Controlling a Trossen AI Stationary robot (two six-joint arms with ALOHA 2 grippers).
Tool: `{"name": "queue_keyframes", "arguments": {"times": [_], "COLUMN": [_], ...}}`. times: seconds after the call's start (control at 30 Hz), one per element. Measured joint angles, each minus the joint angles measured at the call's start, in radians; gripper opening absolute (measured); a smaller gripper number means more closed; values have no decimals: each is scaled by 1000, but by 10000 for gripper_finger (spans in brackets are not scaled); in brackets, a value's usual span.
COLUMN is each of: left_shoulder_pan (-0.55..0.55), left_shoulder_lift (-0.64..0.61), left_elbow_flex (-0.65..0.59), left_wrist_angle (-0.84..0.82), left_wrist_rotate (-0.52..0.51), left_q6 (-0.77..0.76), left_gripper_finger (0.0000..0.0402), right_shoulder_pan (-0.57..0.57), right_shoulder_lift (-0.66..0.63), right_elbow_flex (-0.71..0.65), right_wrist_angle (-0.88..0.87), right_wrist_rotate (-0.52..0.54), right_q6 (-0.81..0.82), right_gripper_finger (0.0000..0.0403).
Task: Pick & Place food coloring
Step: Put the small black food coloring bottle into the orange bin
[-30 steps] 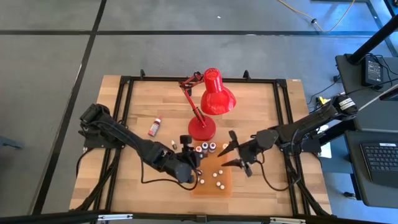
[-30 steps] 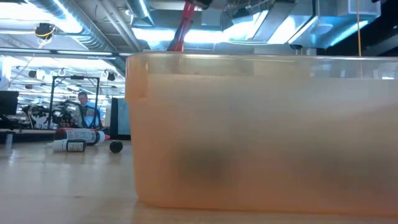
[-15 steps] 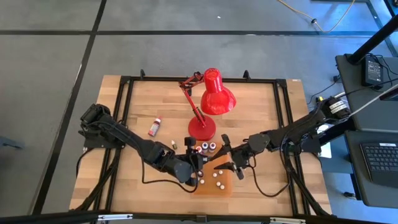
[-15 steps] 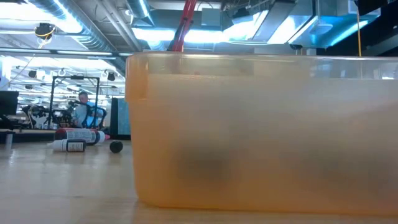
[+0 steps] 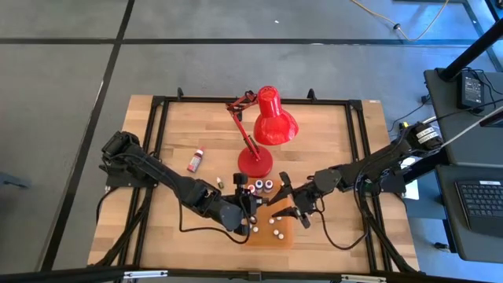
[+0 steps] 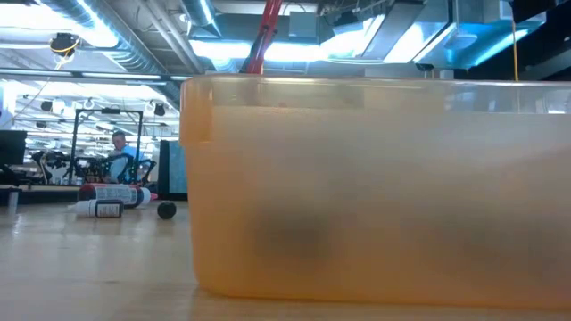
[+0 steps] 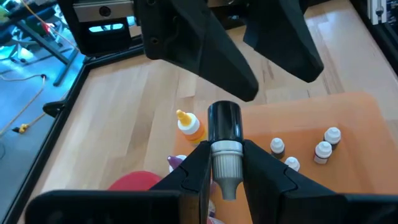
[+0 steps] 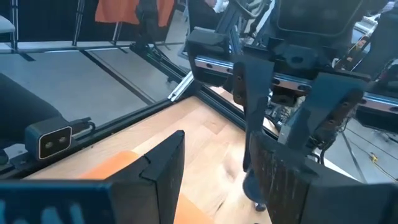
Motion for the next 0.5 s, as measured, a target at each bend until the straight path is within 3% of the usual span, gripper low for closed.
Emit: {"name": "queue_keyframes", "arguments": {"times": [0.5], "left_shoulder_pan": [0], "left_shoulder_lift": [0], "left_elbow_flex": [0], "left_wrist_angle": [26], "left_wrist_rotate": [-3], "left_q6": [64], "left_gripper_finger": [68], "right_shoulder_pan": [1], "right_shoulder_lift": [0], "right_elbow_flex": [1], "right_wrist_angle": [-17], "right_wrist_rotate": [-5], "right_q6": [0], "right_gripper_finger": [184]}}
